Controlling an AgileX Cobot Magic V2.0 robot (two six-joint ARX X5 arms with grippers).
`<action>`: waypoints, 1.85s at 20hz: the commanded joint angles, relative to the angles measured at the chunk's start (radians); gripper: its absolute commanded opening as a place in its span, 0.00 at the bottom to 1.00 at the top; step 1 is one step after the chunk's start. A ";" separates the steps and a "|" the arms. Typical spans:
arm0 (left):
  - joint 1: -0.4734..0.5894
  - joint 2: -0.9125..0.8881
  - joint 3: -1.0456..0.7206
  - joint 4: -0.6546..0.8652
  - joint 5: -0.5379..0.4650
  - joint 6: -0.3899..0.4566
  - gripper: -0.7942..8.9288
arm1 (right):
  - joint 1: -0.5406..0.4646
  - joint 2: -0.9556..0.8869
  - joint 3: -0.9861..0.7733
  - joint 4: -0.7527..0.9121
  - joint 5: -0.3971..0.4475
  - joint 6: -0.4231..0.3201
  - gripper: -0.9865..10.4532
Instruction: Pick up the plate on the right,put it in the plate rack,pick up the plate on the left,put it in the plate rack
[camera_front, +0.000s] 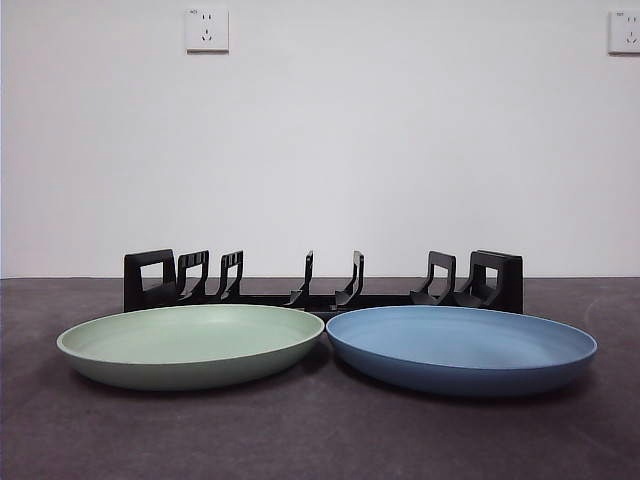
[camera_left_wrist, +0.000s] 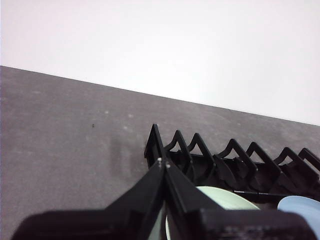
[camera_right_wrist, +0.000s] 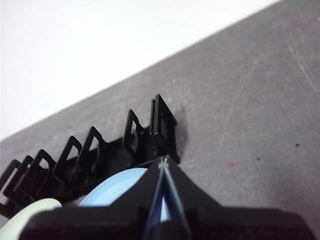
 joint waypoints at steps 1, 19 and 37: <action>0.001 0.068 0.036 0.008 0.003 -0.011 0.08 | 0.000 0.110 0.088 -0.037 -0.002 -0.013 0.07; -0.027 0.677 0.333 -0.034 0.422 0.073 0.24 | 0.000 0.776 0.471 -0.279 -0.314 -0.258 0.16; -0.464 0.718 0.517 -0.112 0.084 0.289 0.38 | 0.000 1.257 0.471 -0.119 -0.374 -0.261 0.30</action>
